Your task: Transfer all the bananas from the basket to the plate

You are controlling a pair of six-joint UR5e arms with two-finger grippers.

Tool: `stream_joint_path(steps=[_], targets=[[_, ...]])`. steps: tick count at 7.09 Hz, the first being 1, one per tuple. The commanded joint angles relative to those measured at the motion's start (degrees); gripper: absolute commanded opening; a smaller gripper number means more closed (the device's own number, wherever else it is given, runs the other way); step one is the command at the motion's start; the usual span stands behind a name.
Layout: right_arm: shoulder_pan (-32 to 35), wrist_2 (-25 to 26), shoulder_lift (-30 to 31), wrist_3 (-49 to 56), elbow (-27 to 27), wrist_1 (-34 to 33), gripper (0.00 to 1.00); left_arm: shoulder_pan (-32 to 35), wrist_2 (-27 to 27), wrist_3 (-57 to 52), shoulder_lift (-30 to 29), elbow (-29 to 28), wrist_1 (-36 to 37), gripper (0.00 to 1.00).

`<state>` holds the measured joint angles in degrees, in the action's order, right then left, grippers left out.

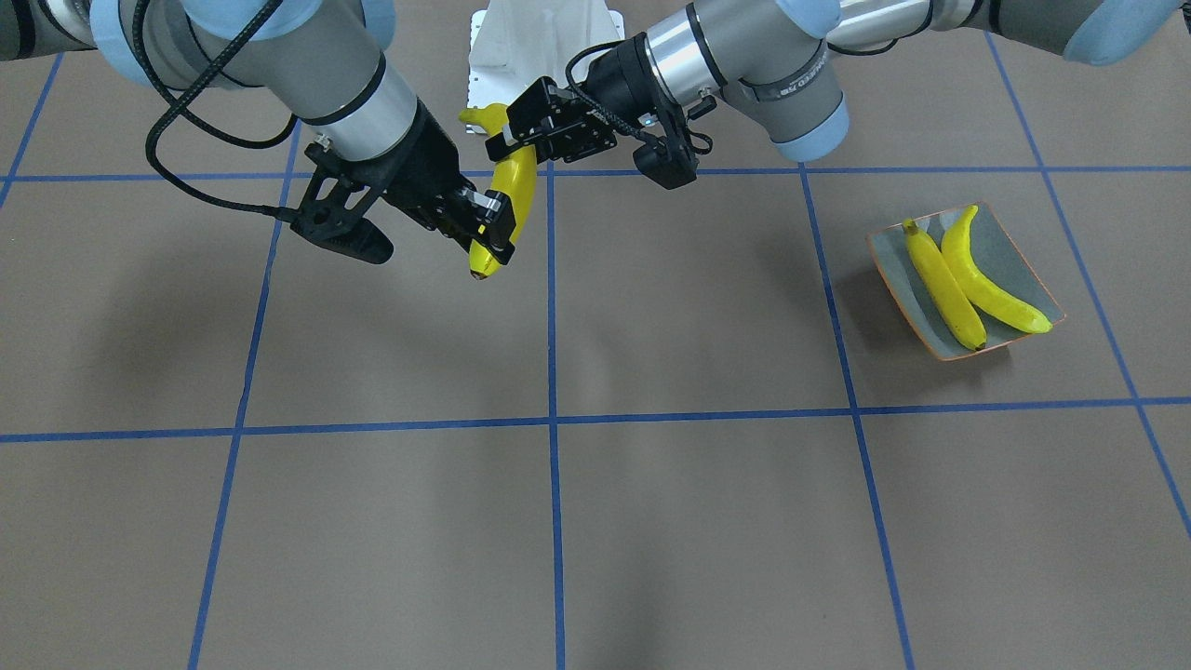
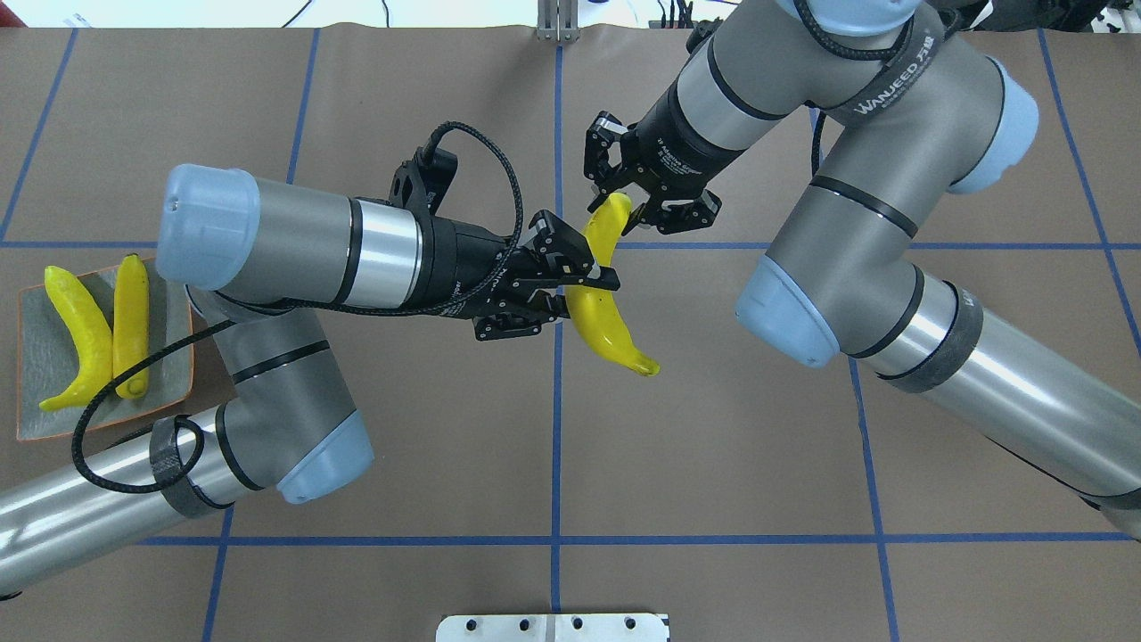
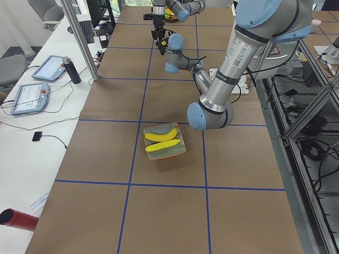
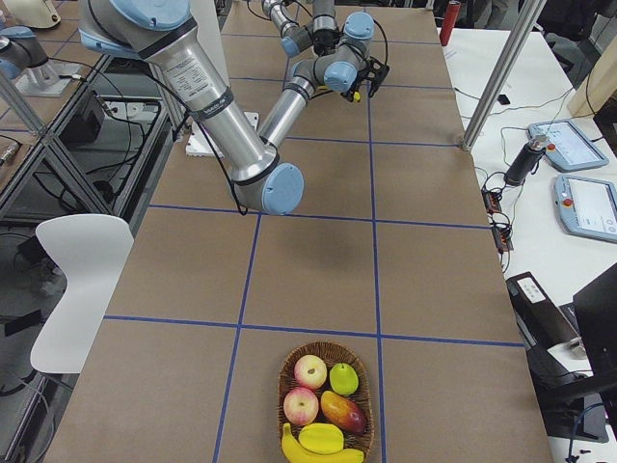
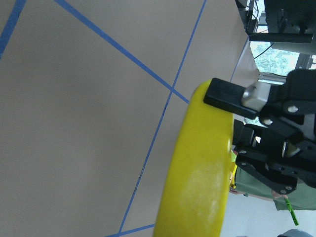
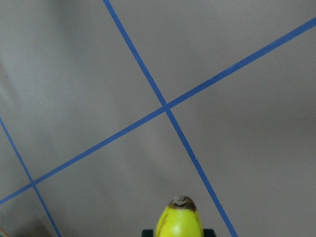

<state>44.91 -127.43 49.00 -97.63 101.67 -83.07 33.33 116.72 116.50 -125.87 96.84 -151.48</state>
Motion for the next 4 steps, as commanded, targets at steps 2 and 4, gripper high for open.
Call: stream_joint_path(steps=[2, 4], targets=[[0.0, -0.36, 0.57, 0.94, 0.02, 0.36, 0.65, -0.02, 0.08, -0.48, 0.19, -0.69, 0.04, 0.0], [-0.53, -0.1, 1.53, 0.16, 0.02, 5.53, 1.0, -0.02, 0.17, -1.36, 0.28, -0.78, 0.04, 0.0]])
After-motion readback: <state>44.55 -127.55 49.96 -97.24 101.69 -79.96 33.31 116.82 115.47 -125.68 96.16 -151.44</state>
